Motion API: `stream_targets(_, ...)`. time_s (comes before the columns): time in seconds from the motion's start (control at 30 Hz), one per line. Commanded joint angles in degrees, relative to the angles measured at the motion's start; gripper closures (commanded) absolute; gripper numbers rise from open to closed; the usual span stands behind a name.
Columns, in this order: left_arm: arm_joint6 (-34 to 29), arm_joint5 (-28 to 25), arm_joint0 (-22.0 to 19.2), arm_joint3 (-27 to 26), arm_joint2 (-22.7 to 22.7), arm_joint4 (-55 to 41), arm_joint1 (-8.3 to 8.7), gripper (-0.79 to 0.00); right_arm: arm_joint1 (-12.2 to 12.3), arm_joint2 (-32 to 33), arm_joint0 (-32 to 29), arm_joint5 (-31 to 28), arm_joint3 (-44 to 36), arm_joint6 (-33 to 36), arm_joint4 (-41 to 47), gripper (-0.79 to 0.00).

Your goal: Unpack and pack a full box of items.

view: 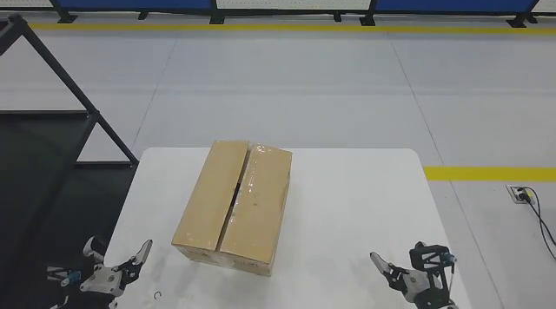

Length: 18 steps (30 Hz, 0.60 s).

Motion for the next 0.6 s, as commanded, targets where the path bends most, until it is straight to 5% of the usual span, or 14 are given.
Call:
stream_targets(0.0, 0.0, 0.0, 0.0, 0.0, 0.0, 0.0, 0.0, -0.785, 0.0, 0.0, 0.0, 0.0, 0.0, 0.0, 0.0, -0.785)
stream_targets(0.3, 1.7, 1.3, -1.3, 0.8, -1.3, -2.0, -0.22, -0.785, -0.4, -2.0, 2.7, 1.6, 0.4, -0.9, 1.2, -0.785)
stream_targets(0.57, 1.1, -0.5, -6.5, 3.5, -0.7, 0.5, -0.08, -0.785, -1.7, -5.9, 5.9, 12.8, 0.1, -1.3, 3.6, -0.785)
